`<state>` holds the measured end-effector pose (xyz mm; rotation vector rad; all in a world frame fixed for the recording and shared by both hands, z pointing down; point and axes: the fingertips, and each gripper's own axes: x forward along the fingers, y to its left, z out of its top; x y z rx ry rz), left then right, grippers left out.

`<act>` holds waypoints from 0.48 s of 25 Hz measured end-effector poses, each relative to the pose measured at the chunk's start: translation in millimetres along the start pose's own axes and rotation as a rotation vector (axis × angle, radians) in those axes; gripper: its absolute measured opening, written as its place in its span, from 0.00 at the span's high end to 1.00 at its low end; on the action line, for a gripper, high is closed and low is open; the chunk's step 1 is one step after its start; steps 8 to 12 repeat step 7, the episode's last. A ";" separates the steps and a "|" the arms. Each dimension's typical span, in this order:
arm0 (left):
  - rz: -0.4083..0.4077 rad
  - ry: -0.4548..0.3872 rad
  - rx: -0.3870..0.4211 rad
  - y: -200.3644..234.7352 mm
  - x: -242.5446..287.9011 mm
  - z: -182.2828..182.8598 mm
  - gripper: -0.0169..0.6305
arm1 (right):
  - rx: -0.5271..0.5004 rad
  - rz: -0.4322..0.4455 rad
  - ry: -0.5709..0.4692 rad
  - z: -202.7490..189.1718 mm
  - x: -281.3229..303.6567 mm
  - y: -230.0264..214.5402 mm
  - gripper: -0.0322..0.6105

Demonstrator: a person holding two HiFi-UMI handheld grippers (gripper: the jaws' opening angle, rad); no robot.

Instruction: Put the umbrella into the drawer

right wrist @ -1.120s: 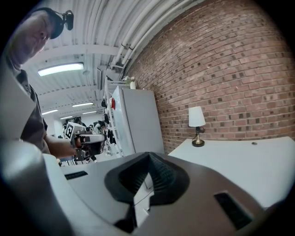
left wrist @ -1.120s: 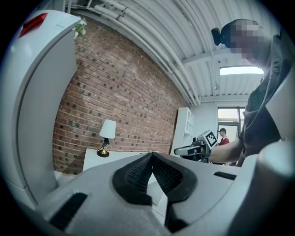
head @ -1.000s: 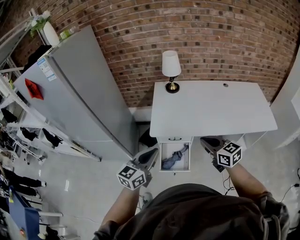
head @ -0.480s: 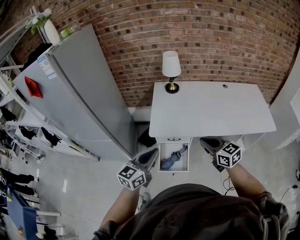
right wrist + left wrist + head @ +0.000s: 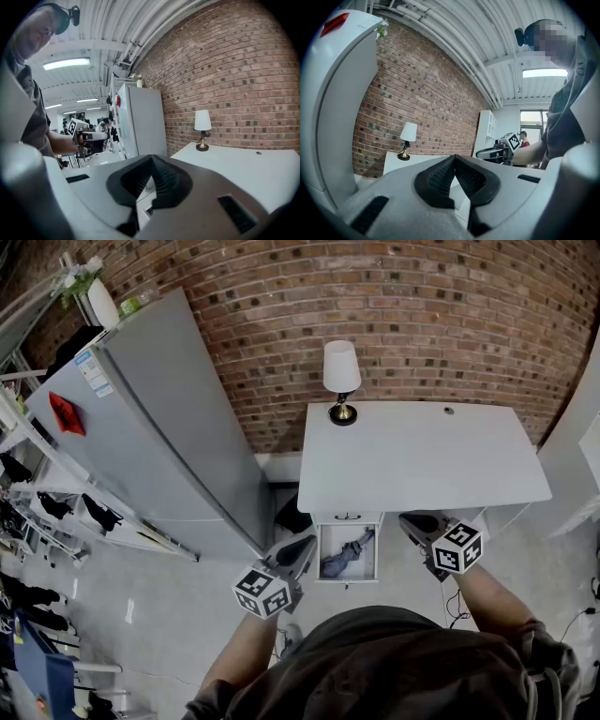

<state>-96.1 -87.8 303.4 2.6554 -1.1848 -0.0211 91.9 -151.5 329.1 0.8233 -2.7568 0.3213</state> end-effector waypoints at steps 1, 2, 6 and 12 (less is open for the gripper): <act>0.001 0.000 0.000 0.0 -0.8 0.3 0.97 | -0.003 0.001 0.001 0.4 -0.3 0.9 0.96; 0.002 -0.001 -0.001 -0.1 -1.6 0.7 0.97 | -0.005 0.002 0.002 0.9 -0.6 1.8 0.96; 0.002 -0.004 -0.003 -0.9 -3.9 0.8 0.97 | -0.009 0.004 0.003 0.5 -2.4 4.5 0.96; 0.001 -0.004 -0.004 -1.3 -4.3 0.6 0.97 | -0.010 0.004 0.003 0.2 -2.9 5.0 0.96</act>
